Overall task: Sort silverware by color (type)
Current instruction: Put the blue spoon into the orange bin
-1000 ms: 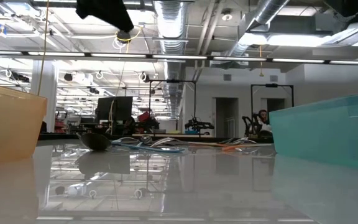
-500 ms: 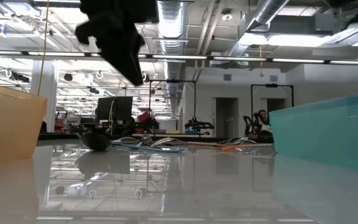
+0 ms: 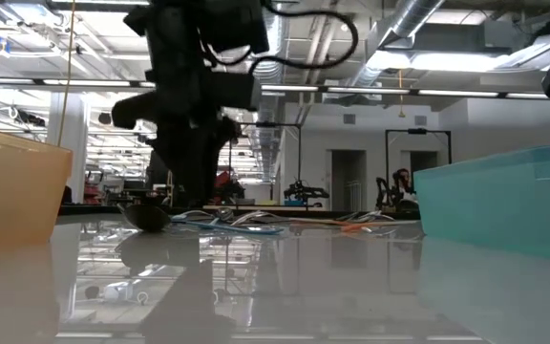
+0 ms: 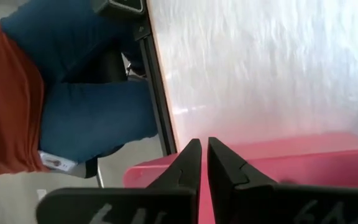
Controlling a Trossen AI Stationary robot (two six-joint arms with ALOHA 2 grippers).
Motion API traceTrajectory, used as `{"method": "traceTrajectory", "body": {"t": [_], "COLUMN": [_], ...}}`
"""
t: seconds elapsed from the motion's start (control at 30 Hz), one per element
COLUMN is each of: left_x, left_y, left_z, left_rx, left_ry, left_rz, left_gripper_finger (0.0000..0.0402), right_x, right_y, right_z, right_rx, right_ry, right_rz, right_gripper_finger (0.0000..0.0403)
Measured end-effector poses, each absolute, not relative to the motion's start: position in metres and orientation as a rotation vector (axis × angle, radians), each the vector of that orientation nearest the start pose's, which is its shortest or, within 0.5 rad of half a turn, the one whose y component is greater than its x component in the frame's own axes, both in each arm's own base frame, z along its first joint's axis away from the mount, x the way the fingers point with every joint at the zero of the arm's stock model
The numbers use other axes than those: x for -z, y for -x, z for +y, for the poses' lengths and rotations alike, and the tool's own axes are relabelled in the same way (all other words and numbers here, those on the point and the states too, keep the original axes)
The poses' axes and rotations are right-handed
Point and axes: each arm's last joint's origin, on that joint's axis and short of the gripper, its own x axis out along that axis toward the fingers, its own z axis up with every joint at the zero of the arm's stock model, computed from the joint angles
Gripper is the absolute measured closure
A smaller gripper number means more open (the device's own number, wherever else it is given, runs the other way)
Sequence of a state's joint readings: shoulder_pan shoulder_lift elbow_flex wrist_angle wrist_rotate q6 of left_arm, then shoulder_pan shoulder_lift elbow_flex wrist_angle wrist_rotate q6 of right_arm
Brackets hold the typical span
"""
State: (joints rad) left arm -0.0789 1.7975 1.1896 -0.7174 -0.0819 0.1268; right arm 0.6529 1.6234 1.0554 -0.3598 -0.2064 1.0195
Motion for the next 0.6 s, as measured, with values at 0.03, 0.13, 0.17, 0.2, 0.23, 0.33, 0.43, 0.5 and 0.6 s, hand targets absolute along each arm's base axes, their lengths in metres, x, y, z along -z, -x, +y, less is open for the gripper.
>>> {"method": "traceTrajectory", "body": {"t": [0.03, 0.13, 0.17, 0.2, 0.23, 0.33, 0.43, 0.5, 0.6], "left_x": [-0.173, -0.164, -0.161, -0.158, -0.154, -0.147, -0.142, -0.141, -0.141], "left_y": [-0.338, -0.341, -0.342, -0.343, -0.343, -0.346, -0.348, -0.348, -0.348], "left_z": [-0.023, -0.020, -0.019, -0.018, -0.017, -0.017, -0.017, -0.017, -0.016], "left_rx": [0.094, 0.115, 0.117, 0.118, 0.119, 0.131, 0.157, 0.165, 0.162], "left_ry": [-0.210, -0.211, -0.212, -0.213, -0.209, -0.196, -0.189, -0.188, -0.183], "left_rz": [1.329, 1.353, 1.359, 1.367, 1.377, 1.391, 1.400, 1.400, 1.395], "left_gripper_finger": [0.0293, 0.0293, 0.0293, 0.0293, 0.0293, 0.0293, 0.0293, 0.0297, 0.0315], "right_x": [-0.209, -0.209, -0.209, -0.209, -0.209, -0.209, -0.209, -0.209, -0.208], "right_y": [-0.259, -0.259, -0.259, -0.259, -0.259, -0.259, -0.259, -0.259, -0.259], "right_z": [0.205, 0.205, 0.205, 0.205, 0.205, 0.205, 0.205, 0.205, 0.205], "right_rx": [-0.240, -0.231, -0.229, -0.227, -0.226, -0.226, -0.226, -0.226, -0.222], "right_ry": [-0.673, -0.670, -0.669, -0.668, -0.668, -0.668, -0.668, -0.668, -0.667], "right_rz": [1.222, 1.214, 1.213, 1.211, 1.211, 1.211, 1.211, 1.211, 1.209], "right_gripper_finger": [0.0366, 0.0366, 0.0366, 0.0366, 0.0366, 0.0366, 0.0366, 0.0366, 0.0366]}}
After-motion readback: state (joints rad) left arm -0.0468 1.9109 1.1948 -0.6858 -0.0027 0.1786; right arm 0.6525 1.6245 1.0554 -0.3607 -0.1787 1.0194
